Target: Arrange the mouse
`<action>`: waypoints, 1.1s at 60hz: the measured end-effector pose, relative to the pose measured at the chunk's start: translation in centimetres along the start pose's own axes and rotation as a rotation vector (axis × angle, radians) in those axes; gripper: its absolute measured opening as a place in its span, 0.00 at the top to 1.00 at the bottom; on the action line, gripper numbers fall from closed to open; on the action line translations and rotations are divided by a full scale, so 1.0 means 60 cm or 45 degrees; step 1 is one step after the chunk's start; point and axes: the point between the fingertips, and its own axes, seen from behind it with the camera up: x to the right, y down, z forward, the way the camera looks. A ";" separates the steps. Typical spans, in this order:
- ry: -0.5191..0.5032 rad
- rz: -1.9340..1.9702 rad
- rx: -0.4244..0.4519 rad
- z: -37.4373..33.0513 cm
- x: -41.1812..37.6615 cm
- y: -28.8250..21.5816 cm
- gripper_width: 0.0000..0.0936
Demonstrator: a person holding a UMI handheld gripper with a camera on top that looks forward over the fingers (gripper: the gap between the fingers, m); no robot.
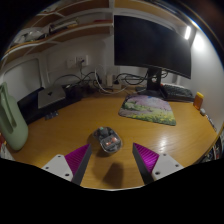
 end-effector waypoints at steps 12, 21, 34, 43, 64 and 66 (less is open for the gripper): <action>-0.029 -0.017 -0.015 0.062 -0.001 0.004 0.09; -0.026 -0.012 -0.009 0.092 0.007 -0.014 0.09; -0.001 -0.011 -0.003 0.129 0.025 -0.035 0.09; 0.000 -0.001 -0.005 0.139 0.027 -0.042 0.08; -0.091 0.058 -0.001 0.108 0.008 -0.100 0.58; -0.083 0.073 0.026 0.101 0.017 -0.137 0.58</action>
